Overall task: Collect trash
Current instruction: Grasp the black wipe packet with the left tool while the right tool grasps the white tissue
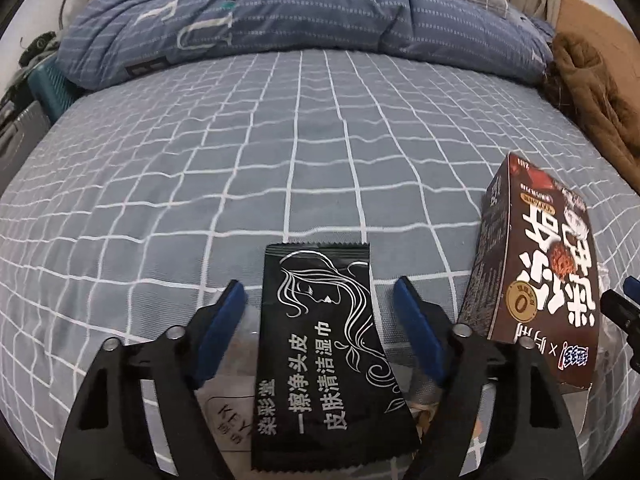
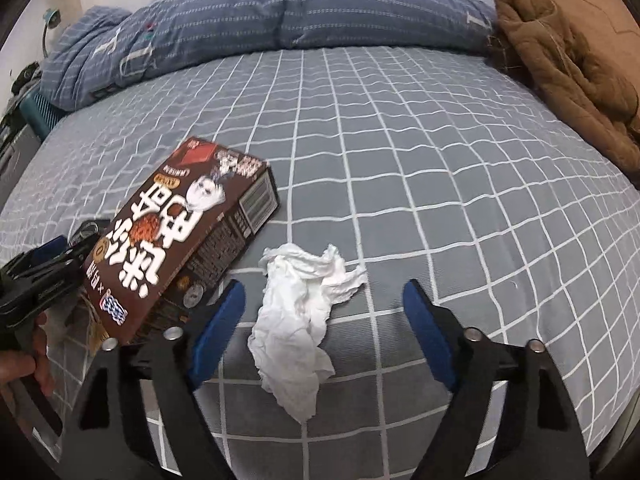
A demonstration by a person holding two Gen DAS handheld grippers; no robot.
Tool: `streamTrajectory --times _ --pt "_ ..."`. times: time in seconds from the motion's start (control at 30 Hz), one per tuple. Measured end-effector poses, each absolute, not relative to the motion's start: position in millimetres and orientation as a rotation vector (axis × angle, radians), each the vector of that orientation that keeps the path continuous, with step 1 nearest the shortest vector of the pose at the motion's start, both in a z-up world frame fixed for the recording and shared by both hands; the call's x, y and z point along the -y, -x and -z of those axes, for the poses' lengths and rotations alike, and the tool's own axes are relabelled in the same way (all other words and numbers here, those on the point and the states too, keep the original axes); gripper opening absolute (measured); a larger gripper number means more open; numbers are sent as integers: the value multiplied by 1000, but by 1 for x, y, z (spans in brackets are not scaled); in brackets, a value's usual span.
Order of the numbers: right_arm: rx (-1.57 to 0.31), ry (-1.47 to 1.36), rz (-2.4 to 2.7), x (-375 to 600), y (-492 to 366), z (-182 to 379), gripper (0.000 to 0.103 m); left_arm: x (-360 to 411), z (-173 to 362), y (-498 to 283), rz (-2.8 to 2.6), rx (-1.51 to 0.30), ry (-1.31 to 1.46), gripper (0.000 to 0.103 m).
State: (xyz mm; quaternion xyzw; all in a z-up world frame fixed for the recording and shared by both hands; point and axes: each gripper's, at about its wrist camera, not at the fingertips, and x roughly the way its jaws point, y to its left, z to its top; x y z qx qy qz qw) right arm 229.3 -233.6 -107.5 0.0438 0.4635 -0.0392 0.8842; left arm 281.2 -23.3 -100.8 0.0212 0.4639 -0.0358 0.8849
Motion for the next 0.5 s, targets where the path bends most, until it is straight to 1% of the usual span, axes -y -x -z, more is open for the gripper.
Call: streamTrajectory --times 0.07,0.1,0.17,0.23,0.3,0.33,0.4,0.5 --pt "-970 -85 83 233 -229 111 65 21 102 -283 84 -969 -33 61" --pt "-969 -90 88 234 -230 112 60 21 103 -283 83 -971 -37 54" --pt "-974 -93 85 233 -230 116 56 21 107 -283 85 -973 -55 53" --pt "-986 -84 73 230 -232 119 45 21 109 -283 84 -974 -64 51" --pt "-996 -78 68 228 -233 122 39 22 109 -282 83 -971 -69 49" --pt "-1004 -78 65 228 -234 124 32 22 109 -281 86 -971 -71 45" --pt "-1017 -78 56 226 -234 127 21 21 108 -280 86 -970 -71 43" --pt "-1007 -71 52 224 -233 125 16 20 105 -278 94 -970 -60 42"
